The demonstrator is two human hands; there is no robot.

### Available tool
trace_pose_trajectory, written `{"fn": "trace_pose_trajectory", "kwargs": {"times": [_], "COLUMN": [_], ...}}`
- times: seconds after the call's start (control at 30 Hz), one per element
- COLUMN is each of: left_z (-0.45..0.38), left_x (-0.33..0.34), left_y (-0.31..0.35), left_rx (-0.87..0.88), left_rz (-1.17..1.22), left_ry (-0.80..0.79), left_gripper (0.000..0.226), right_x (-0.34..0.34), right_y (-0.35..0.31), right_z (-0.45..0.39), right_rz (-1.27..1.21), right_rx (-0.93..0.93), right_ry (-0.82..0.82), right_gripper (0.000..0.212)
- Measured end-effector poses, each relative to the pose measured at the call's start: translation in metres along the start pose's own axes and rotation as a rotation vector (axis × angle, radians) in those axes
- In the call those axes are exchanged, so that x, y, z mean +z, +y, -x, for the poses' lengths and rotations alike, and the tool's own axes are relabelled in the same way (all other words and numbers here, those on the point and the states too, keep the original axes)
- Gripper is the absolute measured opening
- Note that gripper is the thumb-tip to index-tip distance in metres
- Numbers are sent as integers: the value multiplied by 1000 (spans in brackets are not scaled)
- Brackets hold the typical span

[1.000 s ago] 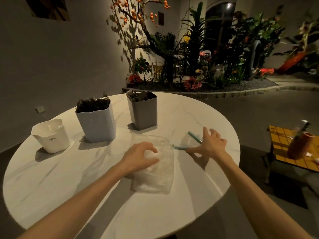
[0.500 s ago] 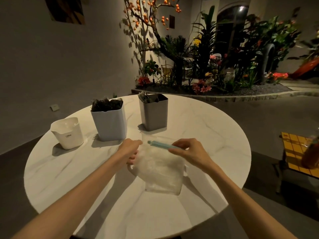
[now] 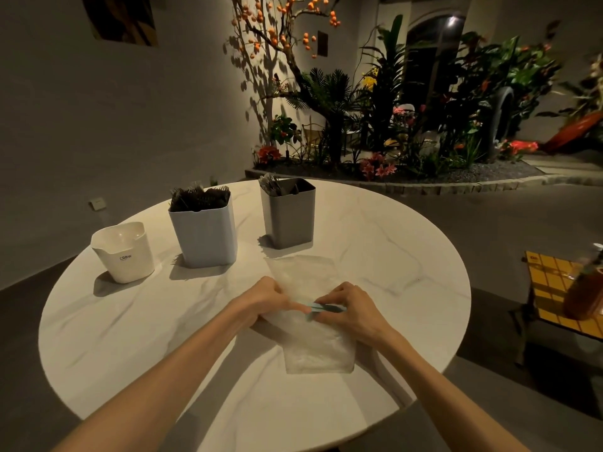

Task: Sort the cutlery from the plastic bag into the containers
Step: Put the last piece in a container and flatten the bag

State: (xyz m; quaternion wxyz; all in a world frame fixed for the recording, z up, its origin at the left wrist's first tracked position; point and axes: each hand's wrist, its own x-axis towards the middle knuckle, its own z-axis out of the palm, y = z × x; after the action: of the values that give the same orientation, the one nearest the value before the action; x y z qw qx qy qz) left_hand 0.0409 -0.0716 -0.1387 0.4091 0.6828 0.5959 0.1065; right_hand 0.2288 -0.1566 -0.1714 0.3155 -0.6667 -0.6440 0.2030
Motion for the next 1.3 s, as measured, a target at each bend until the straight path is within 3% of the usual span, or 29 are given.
{"fn": "trace_pose_trajectory", "kwargs": {"times": [0.1, 0.17, 0.27, 0.37, 0.43, 0.5, 0.57, 0.63, 0.73, 0.8, 0.87, 1.0, 1.03, 1.1, 1.17, 1.23, 1.27, 1.3], "left_z": [5, 3, 4, 7, 13, 22, 29, 46, 71, 86, 96, 106, 110, 117, 122, 127, 125, 121], "left_x": [6, 8, 6, 3, 3, 4, 8, 13, 29, 41, 64, 112, 128, 160, 194, 230, 248, 266], "left_y": [-2, -5, -7, 0, 11, 24, 38, 53, 73, 79, 89, 106, 111, 121, 127, 129, 127, 121], "left_rx": [67, 157, 252, 268, 318, 340, 391, 417, 505, 579, 565, 418, 391, 326, 351, 457, 483, 484], "left_rz": [4, 84, 291, 469, 502, 504, 580, 697, 642, 568, 470, 618, 593, 535, 452, 354, 332, 336], "left_ry": [-4, 4, -15, -98, -196, -252, -269, -331, -411, -460, -487, -512, -540, -574, -558, -588, -589, -599], "left_gripper": [77, 70, 84, 99, 89, 82, 56, 32, 26, 10, 31, 21, 23, 63, 59, 24, 22, 33], "right_x": [-6, -11, -24, -41, -53, -64, -78, -92, -116, -129, -144, -160, -161, -162, -160, -154, -150, -144], "right_y": [9, 17, 20, 9, 4, 1, 1, 5, 19, 33, 47, 80, 92, 106, 122, 143, 154, 165], "right_z": [2, 3, 8, 17, 24, 36, 51, 65, 93, 116, 148, 197, 212, 238, 265, 290, 299, 307], "right_rz": [-11, -15, -341, -682, -856, -930, -954, -1013, -1029, -1045, -1163, -1226, -1167, -952, -814, -833, -857, -872], "right_rx": [-13, -10, 116, 210, 227, 194, 181, 200, 255, 275, 282, 386, 439, 480, 471, 473, 481, 506], "right_ry": [36, 81, 212, 97, -50, -117, -44, 67, 137, 125, 139, 241, 300, 352, 364, 401, 430, 462], "right_gripper": [27, 43, 80, 98, 92, 63, 32, 21, 23, 18, 45, 84, 80, 55, 25, 31, 44, 59]}}
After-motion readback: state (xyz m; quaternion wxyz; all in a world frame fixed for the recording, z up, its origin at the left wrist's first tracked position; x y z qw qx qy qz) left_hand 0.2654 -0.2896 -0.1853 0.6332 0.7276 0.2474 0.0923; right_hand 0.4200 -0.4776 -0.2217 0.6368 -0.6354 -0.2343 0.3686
